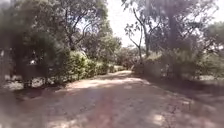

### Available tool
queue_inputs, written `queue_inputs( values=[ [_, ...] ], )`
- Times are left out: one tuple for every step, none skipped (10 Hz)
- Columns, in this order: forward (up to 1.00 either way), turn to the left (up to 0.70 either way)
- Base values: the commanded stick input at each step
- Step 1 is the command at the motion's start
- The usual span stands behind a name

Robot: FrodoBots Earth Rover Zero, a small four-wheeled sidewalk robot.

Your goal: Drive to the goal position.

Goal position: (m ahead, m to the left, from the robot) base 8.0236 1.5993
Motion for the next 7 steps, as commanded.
queue_inputs(
  values=[
    [0.7, -0.35],
    [0.7, -0.35],
    [0.7, -0.35],
    [0.7, -0.35],
    [0.7, -0.35],
    [0.7, -0.27],
    [0.7, -0.12]
  ],
)
